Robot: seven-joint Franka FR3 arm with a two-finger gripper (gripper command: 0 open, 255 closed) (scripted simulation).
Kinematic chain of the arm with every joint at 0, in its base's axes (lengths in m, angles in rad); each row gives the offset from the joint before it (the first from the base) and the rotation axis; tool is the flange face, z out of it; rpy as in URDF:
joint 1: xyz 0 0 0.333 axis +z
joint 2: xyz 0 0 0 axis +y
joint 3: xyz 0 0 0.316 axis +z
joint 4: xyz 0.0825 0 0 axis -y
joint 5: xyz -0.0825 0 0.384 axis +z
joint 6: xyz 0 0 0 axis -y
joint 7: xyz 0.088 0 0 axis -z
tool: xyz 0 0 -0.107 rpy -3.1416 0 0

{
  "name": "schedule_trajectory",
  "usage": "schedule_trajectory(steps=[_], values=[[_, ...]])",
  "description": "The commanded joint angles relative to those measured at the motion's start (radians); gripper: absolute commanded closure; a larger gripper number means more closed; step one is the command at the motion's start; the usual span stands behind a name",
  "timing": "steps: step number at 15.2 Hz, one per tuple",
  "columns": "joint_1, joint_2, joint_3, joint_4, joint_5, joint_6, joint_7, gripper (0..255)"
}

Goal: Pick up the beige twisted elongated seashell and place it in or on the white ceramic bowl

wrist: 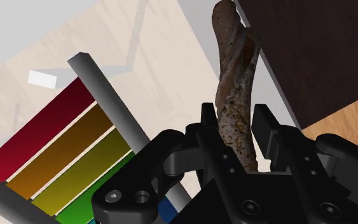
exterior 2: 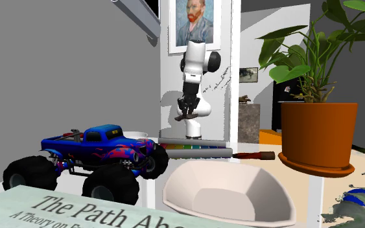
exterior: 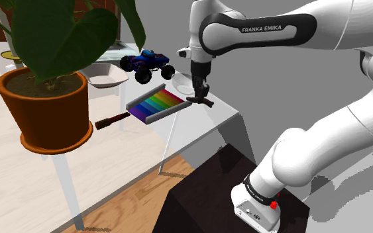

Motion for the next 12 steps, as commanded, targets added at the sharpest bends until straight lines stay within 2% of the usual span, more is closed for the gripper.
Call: schedule_trajectory(steps=[1,4,12], values=[[-0.001,-0.005,-0.001,0.021,0.000,-0.026,-0.004,255],[-0.001,-0.010,-0.001,0.048,0.001,-0.058,-0.008,255],[-0.065,0.215,-0.083,0.283,-0.052,-0.049,-0.139,255]])
